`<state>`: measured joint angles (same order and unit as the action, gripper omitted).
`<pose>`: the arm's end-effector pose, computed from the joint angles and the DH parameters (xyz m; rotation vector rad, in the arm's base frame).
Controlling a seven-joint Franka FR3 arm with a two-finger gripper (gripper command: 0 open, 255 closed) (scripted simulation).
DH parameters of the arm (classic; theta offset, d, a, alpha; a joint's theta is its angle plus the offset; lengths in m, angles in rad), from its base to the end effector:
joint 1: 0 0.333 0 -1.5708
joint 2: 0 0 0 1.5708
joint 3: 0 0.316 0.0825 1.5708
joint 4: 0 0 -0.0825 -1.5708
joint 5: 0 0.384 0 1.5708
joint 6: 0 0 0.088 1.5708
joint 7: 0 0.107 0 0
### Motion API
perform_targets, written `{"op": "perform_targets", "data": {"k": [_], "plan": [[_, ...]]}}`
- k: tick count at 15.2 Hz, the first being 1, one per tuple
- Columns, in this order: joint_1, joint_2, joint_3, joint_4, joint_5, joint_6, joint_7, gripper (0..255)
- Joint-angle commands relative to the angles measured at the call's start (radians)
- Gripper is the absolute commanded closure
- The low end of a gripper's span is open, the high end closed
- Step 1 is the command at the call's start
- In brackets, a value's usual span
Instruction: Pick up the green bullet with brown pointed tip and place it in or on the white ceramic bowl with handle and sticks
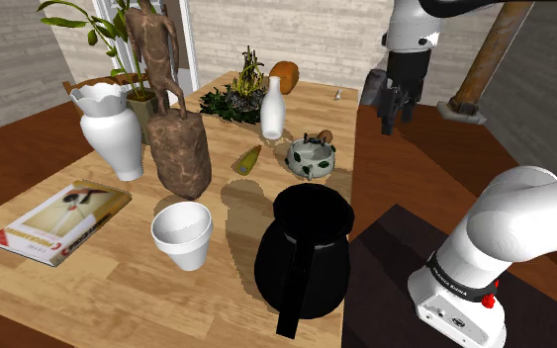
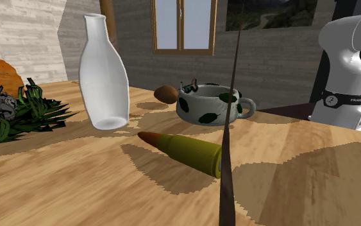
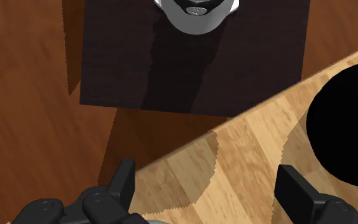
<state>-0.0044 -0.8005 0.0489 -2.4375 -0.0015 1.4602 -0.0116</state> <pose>0.2869 0.0159 0.5481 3.0908 0.0589 -0.2744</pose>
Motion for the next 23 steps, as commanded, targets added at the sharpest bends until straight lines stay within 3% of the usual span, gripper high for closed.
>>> {"op": "perform_targets", "data": {"k": [1,12,23], "plan": [[0.0,0.0,0.0,0.0,0.0,0.0,0.0,0],[-0.046,0.357,0.164,0.093,0.134,0.275,0.388,0],[-0.083,0.782,0.239,0.343,0.115,0.473,0.751,0]]}}
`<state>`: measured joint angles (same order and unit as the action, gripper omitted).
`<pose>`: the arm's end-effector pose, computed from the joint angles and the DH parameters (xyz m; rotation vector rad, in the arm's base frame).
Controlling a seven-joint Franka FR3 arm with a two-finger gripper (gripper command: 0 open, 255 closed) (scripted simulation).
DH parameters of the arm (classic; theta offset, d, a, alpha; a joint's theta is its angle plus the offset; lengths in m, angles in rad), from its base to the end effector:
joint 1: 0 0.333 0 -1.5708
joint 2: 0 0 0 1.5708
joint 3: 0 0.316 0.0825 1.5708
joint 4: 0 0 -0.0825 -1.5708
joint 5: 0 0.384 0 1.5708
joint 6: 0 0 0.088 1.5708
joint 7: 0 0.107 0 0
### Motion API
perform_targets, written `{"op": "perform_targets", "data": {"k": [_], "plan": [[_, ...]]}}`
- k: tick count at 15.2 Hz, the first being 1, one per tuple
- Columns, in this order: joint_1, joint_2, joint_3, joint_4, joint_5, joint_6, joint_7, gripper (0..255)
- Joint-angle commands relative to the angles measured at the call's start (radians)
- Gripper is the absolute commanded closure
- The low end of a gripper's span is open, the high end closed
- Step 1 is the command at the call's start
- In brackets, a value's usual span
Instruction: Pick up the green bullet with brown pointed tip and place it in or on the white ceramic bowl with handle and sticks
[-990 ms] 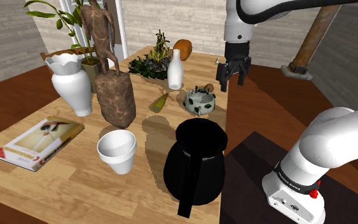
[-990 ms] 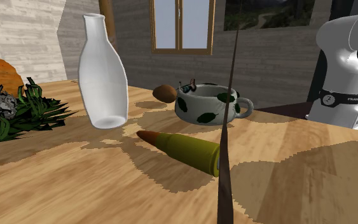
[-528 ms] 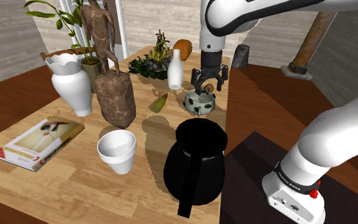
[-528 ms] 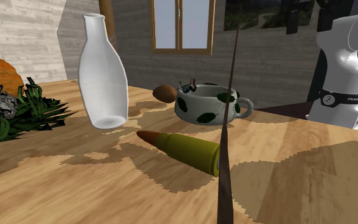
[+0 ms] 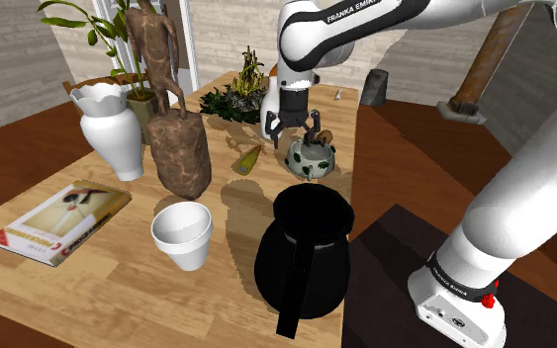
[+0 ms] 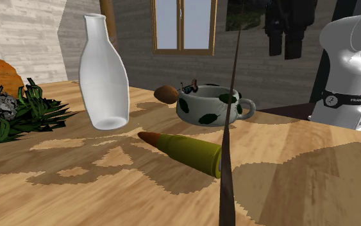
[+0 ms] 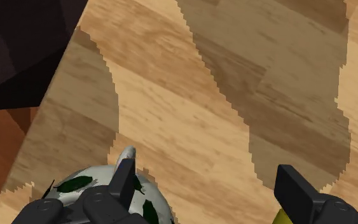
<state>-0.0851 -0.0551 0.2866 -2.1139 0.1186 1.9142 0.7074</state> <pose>0.5026 0.1125 0.4265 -2.9914 0.8531 0.2686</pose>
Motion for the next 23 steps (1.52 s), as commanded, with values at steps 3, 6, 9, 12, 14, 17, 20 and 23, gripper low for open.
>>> {"op": "perform_targets", "data": {"k": [3,6,9,12,14,17,20,23], "plan": [[-0.002,0.153,0.001,0.11,-0.026,0.051,0.125,0],[0.004,0.268,-0.01,0.21,-0.047,0.073,0.211,0],[0.014,0.382,-0.028,0.32,-0.063,0.084,0.29,0],[0.025,0.494,-0.05,0.441,-0.075,0.086,0.361,0],[0.032,0.57,-0.066,0.528,-0.079,0.082,0.405,0],[0.04,0.686,-0.091,0.672,-0.081,0.065,0.466,0],[0.044,0.723,-0.097,0.695,-0.081,0.082,0.48,0],[0.047,0.737,-0.098,0.676,-0.082,0.115,0.481,0]]}}
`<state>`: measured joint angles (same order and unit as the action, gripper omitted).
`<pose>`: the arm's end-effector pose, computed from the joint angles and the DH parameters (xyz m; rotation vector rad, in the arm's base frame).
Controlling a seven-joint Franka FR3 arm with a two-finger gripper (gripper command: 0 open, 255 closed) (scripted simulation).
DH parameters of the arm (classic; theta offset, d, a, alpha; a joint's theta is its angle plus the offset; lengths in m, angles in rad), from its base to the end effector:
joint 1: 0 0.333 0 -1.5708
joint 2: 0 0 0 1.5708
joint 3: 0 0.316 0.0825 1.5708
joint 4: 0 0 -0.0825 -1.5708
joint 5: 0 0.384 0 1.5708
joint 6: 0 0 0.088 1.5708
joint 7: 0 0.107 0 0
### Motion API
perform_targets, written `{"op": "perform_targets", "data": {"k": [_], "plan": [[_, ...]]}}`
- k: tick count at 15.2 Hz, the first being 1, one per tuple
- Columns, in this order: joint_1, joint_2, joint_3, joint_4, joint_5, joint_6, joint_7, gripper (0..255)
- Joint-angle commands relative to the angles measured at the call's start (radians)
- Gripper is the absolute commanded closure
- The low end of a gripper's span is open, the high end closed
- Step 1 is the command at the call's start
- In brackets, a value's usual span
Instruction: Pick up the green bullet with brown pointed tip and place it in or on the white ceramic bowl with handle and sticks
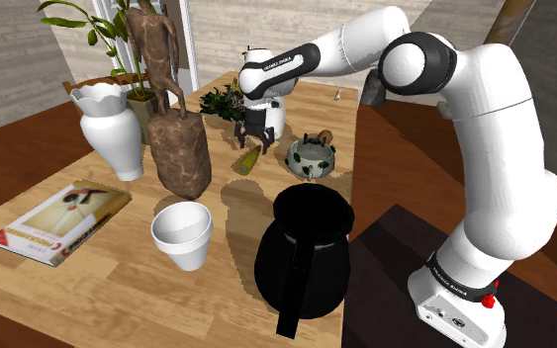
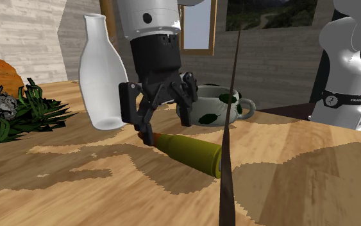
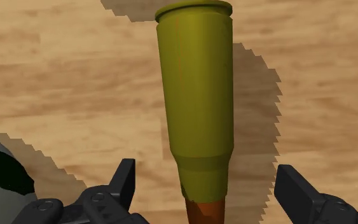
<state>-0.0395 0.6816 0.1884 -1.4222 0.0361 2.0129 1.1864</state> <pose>0.7093 0.0833 0.2946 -2.6181 1.5887 0.2407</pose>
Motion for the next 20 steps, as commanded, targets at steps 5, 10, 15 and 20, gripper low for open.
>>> {"op": "perform_targets", "data": {"k": [5,10,15,20], "plan": [[0.004,0.013,0.0,-0.03,-0.001,0.044,0.002,0],[0.004,0.013,0.0,-0.03,-0.001,0.044,0.002,0],[0.004,0.013,0.0,-0.03,-0.001,0.044,0.002,255],[0.004,0.013,0.0,-0.03,-0.001,0.044,0.002,255]]}}
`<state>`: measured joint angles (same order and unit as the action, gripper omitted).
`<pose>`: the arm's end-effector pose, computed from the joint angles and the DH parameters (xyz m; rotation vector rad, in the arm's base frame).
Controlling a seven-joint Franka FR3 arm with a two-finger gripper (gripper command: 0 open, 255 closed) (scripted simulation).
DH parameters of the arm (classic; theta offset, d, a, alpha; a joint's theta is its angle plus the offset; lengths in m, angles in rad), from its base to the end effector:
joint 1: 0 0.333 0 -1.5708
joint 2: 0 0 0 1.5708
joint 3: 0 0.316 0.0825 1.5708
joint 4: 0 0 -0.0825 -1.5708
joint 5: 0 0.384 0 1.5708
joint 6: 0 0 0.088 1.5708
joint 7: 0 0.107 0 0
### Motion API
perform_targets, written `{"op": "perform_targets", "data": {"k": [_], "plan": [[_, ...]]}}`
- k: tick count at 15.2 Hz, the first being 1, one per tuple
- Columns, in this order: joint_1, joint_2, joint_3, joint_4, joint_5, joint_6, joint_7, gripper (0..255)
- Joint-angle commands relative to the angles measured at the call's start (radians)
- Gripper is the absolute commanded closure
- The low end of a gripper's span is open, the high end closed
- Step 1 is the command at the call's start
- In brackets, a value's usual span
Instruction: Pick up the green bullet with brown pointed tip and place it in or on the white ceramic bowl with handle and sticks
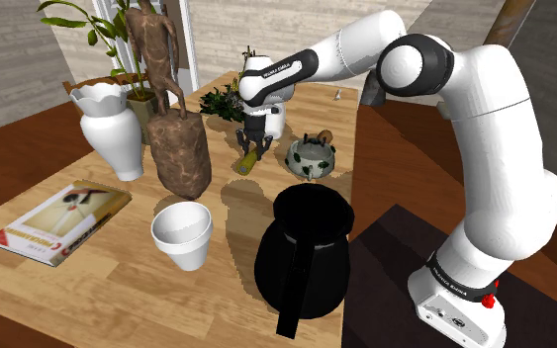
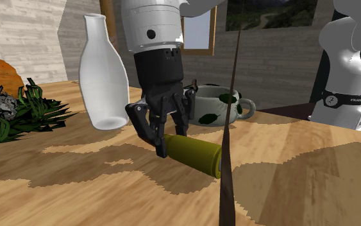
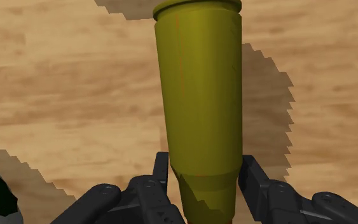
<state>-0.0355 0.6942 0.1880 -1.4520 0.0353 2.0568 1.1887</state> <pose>0.7060 0.0866 0.2758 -2.6168 1.5899 0.2393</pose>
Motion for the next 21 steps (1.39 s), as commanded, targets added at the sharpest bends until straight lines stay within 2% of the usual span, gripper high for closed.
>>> {"op": "perform_targets", "data": {"k": [1,21], "plan": [[0.0,-0.006,0.001,0.002,0.001,-0.009,0.001,255],[-0.004,-0.103,0.01,0.119,0.009,-0.221,0.02,255]]}}
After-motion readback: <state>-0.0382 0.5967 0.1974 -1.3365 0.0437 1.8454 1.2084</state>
